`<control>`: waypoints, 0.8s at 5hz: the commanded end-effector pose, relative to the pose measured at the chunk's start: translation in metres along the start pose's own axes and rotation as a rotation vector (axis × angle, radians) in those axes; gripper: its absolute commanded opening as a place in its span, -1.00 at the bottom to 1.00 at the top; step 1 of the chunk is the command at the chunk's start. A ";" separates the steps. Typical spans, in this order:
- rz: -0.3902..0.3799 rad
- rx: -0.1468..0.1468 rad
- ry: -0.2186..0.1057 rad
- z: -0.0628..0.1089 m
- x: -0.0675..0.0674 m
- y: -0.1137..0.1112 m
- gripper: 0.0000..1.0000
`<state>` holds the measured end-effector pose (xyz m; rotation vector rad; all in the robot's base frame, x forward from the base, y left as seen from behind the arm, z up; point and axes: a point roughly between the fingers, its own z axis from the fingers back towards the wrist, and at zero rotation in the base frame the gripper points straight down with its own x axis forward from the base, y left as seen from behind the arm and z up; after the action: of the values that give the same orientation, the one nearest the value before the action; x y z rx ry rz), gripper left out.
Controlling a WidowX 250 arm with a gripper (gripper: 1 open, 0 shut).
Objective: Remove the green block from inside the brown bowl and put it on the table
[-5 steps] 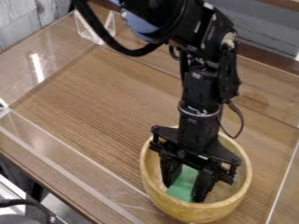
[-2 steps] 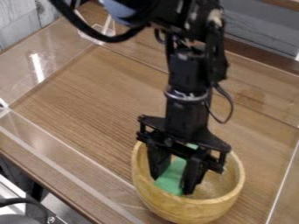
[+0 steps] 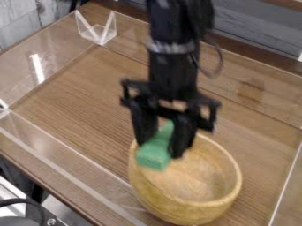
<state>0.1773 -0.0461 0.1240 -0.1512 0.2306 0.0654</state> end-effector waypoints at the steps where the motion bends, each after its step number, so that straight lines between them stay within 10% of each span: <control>1: 0.064 -0.025 -0.101 0.066 0.000 0.025 -1.00; 3: 0.112 -0.032 -0.176 0.101 -0.010 0.121 -1.00; 4: 0.103 -0.030 -0.188 0.091 -0.005 0.154 -1.00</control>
<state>0.1771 0.1167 0.1786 -0.1883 0.0946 0.1904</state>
